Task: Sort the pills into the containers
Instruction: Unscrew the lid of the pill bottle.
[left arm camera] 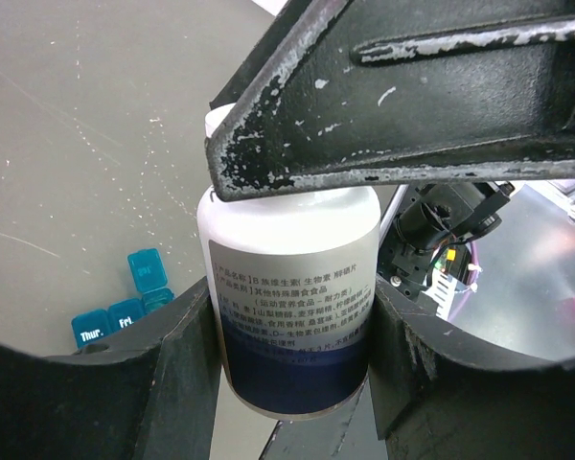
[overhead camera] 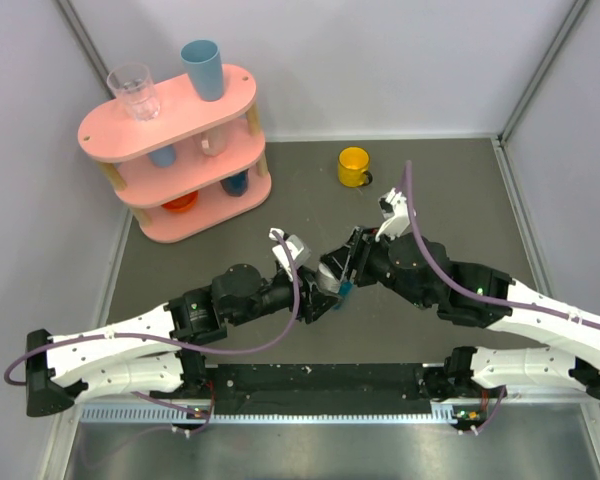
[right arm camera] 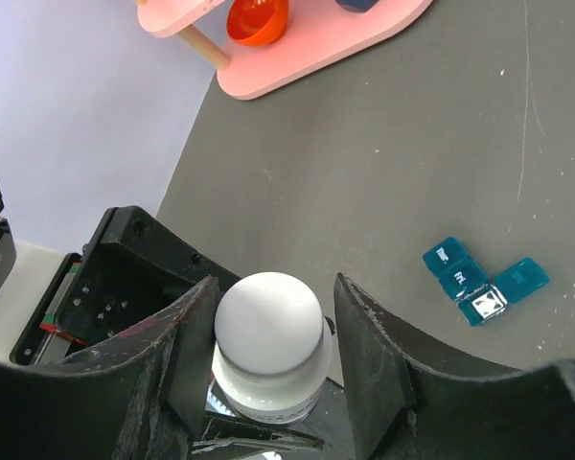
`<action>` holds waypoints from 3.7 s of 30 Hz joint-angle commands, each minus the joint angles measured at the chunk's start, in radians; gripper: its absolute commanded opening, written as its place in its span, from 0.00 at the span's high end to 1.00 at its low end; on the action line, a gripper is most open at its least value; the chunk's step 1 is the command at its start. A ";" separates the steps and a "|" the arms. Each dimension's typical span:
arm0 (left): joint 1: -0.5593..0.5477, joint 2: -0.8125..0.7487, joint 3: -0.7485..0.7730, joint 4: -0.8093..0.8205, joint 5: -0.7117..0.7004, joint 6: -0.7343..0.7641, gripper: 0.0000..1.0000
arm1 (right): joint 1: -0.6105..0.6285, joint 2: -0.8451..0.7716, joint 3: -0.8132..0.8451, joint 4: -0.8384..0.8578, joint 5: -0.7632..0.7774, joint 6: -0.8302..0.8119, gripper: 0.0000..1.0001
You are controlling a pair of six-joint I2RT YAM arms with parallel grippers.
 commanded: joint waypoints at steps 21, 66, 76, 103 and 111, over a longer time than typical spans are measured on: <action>0.009 -0.066 -0.042 0.229 0.206 -0.094 1.00 | 0.012 -0.117 -0.064 0.214 -0.325 -0.282 1.00; 0.010 -0.025 0.113 -0.116 -0.095 0.042 1.00 | 0.012 -0.114 0.060 0.044 -0.077 -0.328 0.29; 0.010 0.001 0.110 -0.094 -0.080 0.024 1.00 | 0.014 -0.053 0.075 0.041 -0.014 -0.302 0.28; 0.010 0.007 0.079 -0.033 -0.004 0.006 1.00 | 0.012 0.026 0.072 0.110 -0.020 -0.251 0.28; 0.010 0.017 0.068 -0.015 0.005 -0.002 1.00 | 0.012 0.020 0.057 0.131 0.001 -0.215 0.34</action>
